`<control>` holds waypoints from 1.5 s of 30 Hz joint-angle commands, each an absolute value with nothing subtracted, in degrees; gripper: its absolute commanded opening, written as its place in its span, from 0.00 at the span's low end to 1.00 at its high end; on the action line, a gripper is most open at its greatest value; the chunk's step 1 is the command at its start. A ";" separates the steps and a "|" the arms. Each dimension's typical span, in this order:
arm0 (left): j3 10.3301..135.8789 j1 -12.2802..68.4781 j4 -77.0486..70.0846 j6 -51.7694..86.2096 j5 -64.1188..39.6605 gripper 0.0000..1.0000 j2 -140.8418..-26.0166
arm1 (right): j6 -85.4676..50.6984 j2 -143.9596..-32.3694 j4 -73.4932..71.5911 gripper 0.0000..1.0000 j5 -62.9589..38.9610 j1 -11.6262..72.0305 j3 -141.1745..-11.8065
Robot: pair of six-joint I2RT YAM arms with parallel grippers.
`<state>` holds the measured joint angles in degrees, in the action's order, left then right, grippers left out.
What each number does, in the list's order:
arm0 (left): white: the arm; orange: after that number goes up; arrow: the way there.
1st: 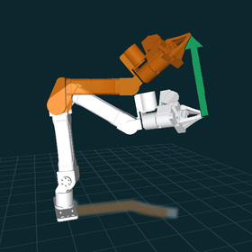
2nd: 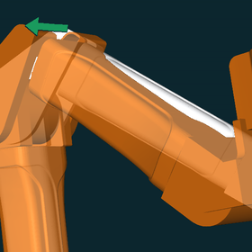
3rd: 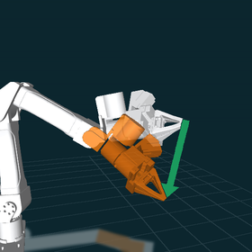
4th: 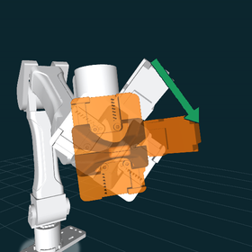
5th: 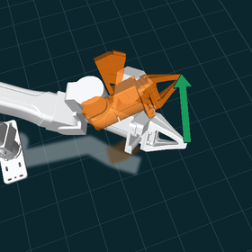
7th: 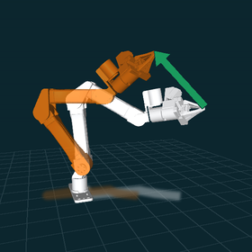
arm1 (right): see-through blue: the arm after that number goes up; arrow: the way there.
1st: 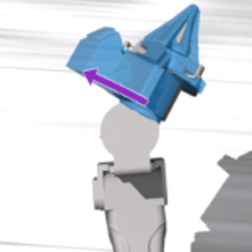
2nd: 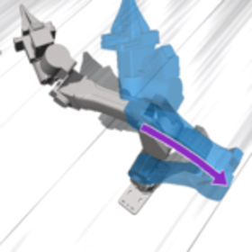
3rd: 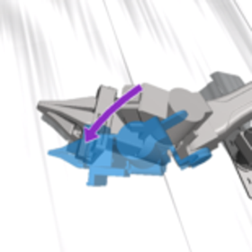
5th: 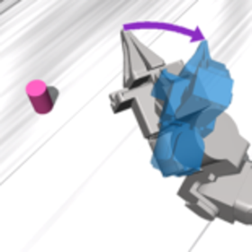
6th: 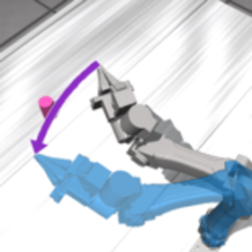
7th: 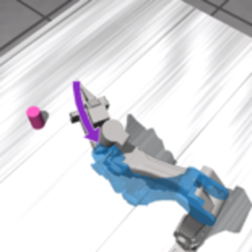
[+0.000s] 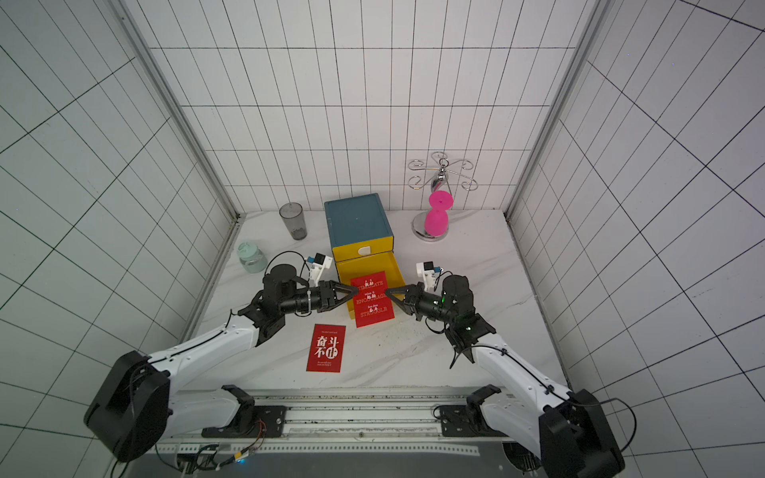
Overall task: Take the postcards out of the drawer
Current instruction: Place the postcard at the center of the board.
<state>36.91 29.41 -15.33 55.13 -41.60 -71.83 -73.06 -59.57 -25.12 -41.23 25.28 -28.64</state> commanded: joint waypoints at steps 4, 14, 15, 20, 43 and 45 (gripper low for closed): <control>35.56 29.76 -18.71 56.24 -40.11 0.28 -71.96 | -72.54 -59.72 -27.24 0.00 -40.91 26.41 -26.81; 34.48 29.73 -18.68 56.17 -39.48 0.10 -70.42 | -71.11 -61.64 -27.20 0.00 -39.94 28.77 -26.81; 34.33 29.71 -18.20 56.11 -39.16 0.08 -70.09 | -71.10 -61.71 -27.19 0.00 -39.75 29.00 -26.65; 33.92 29.55 -13.20 54.08 -38.06 0.01 -67.59 | -69.47 -61.02 -23.80 0.10 -38.81 29.09 -26.69; 26.20 23.18 21.98 46.16 -40.95 0.00 -52.16 | -54.13 -54.48 -2.64 0.66 -43.13 13.21 -37.49; 27.40 23.43 22.59 44.15 -41.18 0.00 -56.60 | -54.21 -54.20 -2.64 0.66 -43.61 13.10 -36.97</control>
